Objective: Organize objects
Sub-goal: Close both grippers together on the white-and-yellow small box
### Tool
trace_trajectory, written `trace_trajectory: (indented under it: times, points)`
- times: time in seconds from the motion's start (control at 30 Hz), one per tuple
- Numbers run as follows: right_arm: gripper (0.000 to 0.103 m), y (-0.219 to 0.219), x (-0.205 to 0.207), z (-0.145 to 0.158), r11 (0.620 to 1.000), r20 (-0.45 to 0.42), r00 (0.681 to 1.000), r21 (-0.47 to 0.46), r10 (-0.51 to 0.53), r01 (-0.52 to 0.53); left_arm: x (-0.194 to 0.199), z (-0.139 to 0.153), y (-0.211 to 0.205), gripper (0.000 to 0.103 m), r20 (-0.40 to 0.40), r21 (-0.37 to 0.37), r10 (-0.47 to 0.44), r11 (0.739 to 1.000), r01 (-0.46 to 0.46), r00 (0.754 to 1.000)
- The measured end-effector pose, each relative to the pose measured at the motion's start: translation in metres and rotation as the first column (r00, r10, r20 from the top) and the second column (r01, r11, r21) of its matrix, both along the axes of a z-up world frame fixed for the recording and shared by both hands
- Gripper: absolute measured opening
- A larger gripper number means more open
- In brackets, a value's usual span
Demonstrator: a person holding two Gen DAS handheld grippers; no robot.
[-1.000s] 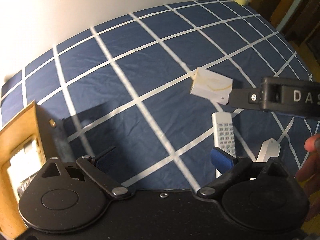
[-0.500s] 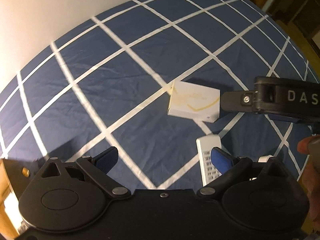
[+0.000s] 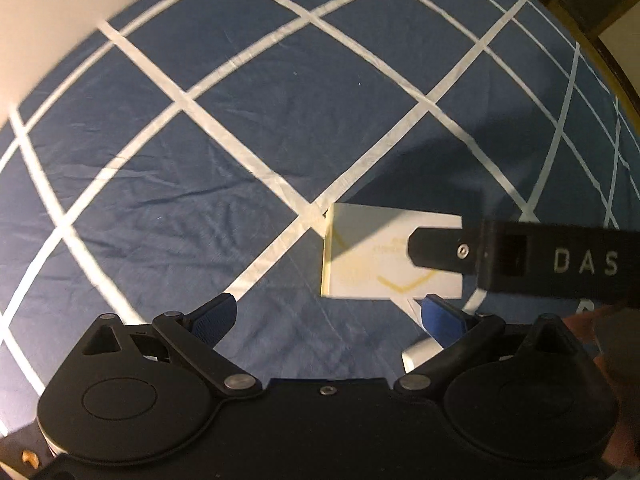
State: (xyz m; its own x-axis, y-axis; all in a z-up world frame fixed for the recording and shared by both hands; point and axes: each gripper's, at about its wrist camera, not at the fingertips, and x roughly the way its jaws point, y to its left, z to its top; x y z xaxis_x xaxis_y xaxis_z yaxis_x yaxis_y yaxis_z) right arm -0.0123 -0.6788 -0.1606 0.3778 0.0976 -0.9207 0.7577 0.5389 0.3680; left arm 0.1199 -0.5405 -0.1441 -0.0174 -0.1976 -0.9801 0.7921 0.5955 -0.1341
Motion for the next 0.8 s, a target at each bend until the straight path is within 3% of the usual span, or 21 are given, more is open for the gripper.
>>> trace_trajectory:
  times: [0.27,0.53,0.7,0.8]
  points:
    - [0.101,-0.006,0.014,-0.029,0.999,-0.045,0.999,0.038,-0.003,0.004,0.012,-0.031,-0.014,0.099,-0.076,-0.001,-0.036,0.999,0.036,0.996]
    - [0.095,-0.009,0.021,-0.041,0.997,-0.052,0.999,0.073,-0.002,0.006,0.018,-0.041,-0.019,0.098,-0.133,-0.040,-0.039,0.999,0.034,0.990]
    - [0.093,-0.010,0.022,-0.041,0.997,-0.049,0.999,0.072,0.010,-0.006,0.019,-0.042,-0.022,0.088,-0.176,-0.070,-0.045,0.997,0.033,0.983]
    - [0.085,-0.010,0.022,-0.039,0.997,-0.048,0.999,0.069,0.018,-0.014,0.018,-0.042,-0.024,0.082,-0.192,-0.086,-0.053,0.996,0.037,0.980]
